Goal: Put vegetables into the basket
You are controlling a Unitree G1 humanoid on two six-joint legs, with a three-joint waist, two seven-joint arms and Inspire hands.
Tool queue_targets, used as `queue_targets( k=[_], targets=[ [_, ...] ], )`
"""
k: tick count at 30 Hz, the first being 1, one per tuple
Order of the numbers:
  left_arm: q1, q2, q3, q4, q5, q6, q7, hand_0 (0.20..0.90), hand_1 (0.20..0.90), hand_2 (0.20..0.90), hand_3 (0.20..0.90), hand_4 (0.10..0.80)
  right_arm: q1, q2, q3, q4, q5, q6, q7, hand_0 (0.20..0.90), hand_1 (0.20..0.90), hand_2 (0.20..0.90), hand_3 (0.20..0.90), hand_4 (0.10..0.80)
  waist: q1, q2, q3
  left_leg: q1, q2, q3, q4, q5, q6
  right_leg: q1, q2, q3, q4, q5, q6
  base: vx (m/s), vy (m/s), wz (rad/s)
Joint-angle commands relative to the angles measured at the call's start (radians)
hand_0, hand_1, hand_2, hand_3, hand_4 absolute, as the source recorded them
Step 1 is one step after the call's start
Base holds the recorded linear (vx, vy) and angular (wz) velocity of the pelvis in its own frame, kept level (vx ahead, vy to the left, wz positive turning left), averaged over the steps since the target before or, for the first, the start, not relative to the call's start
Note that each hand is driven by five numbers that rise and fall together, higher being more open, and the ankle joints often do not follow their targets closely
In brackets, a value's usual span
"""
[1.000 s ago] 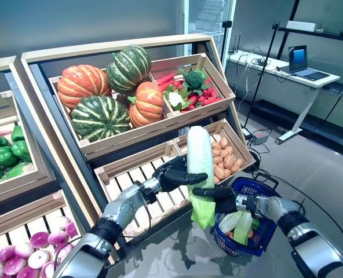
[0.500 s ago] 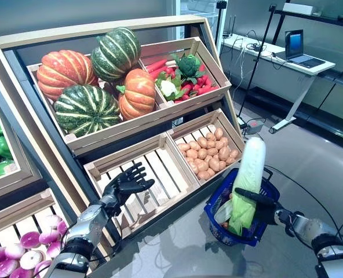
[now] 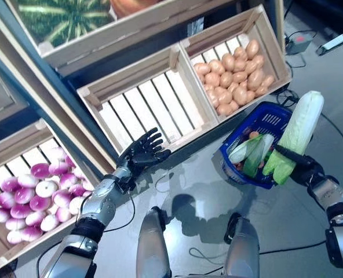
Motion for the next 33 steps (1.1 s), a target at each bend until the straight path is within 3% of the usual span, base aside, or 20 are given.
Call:
queue_targets(
  k=[1,2,3,11,12,13,14,22,33],
  targets=[
    [-0.052,0.023,-0.020,-0.125,-0.091,-0.056,-0.012,0.900,0.900,0.900,0.900,0.800,-0.116,-0.064,-0.036,0.004,0.052,-0.114,-0.040,0.300,0.300,0.300,0.300,0.400,0.028,0.015,-0.020,-0.030,0.006,-0.015,0.166,-0.212,-0.020,-0.050,-0.020,0.030,0.185,-0.122,-0.061,-0.145,0.001,0.29],
    [-0.055,0.025,-0.023,-0.135,-0.101,-0.053,-0.012,0.900,0.900,0.900,0.900,0.800,-0.133,-0.069,-0.029,0.008,0.052,-0.115,-0.047,0.300,0.300,0.300,0.300,0.400,0.027,0.019,-0.013,-0.066,0.004,-0.019,0.191,-0.199,-0.016,-0.086,-0.027,0.034,0.200,-0.110,-0.072,-0.082,-0.003,0.22],
    [-0.054,0.027,-0.030,-0.144,-0.110,-0.054,-0.012,0.900,0.900,0.900,0.900,0.800,-0.145,-0.077,-0.023,0.013,0.052,-0.114,-0.050,0.300,0.300,0.300,0.300,0.400,0.027,0.024,-0.006,-0.081,0.007,-0.029,0.239,-0.242,-0.027,-0.104,-0.030,0.046,0.243,-0.148,-0.063,-0.089,0.001,0.06],
    [-0.060,0.039,-0.066,-0.207,-0.132,-0.055,0.007,0.900,0.900,0.900,0.900,0.800,-0.210,-0.113,0.010,0.052,0.056,-0.102,-0.045,0.300,0.300,0.300,0.300,0.400,0.021,0.046,0.011,-0.232,0.010,-0.057,0.449,-0.320,-0.039,-0.267,-0.051,0.083,0.440,-0.214,-0.060,-0.062,-0.003,0.08],
    [-0.060,0.043,-0.071,-0.208,-0.140,-0.054,0.011,0.900,0.900,0.900,0.900,0.800,-0.218,-0.120,0.014,0.053,0.065,-0.092,-0.052,0.373,0.373,0.373,0.373,0.449,0.020,0.046,0.008,-0.250,0.010,-0.061,0.471,-0.328,-0.039,-0.285,-0.052,0.086,0.461,-0.221,-0.060,-0.058,-0.011,0.08],
    [-0.059,0.044,-0.074,-0.206,-0.146,-0.055,0.011,0.900,0.900,0.900,0.900,0.800,-0.222,-0.122,0.016,0.055,0.068,-0.091,-0.062,0.674,0.674,0.674,0.674,0.649,0.021,0.046,0.008,-0.256,0.009,-0.063,0.478,-0.330,-0.039,-0.291,-0.051,0.087,0.468,-0.224,-0.060,-0.047,-0.013,0.07],
    [-0.059,0.045,-0.077,-0.203,-0.153,-0.056,0.010,0.900,0.900,0.900,0.900,0.800,-0.226,-0.123,0.014,0.059,0.086,-0.094,-0.079,0.900,0.900,0.900,0.900,0.800,0.020,0.045,0.006,-0.264,0.009,-0.065,0.488,-0.335,-0.038,-0.301,-0.049,0.087,0.478,-0.227,-0.060,-0.032,-0.011,0.05],
    [-0.049,0.041,-0.080,-0.207,-0.157,-0.055,-0.002,0.900,0.900,0.900,0.900,0.800,-0.211,-0.129,-0.043,0.075,0.141,-0.089,-0.115,0.900,0.900,0.900,0.900,0.800,0.020,0.039,-0.017,-0.255,0.004,-0.074,0.485,-0.340,-0.038,-0.300,-0.033,0.087,0.486,-0.233,-0.056,0.013,-0.006,0.01],
    [-0.033,0.051,-0.081,-0.219,-0.177,-0.050,-0.007,0.900,0.900,0.900,0.900,0.800,-0.172,-0.145,-0.093,0.099,0.122,-0.037,-0.156,0.900,0.900,0.900,0.900,0.800,0.019,0.031,-0.035,-0.176,0.023,-0.062,0.387,-0.305,-0.038,-0.230,-0.020,0.091,0.392,-0.200,-0.041,0.039,0.012,-0.04]
  ],
)
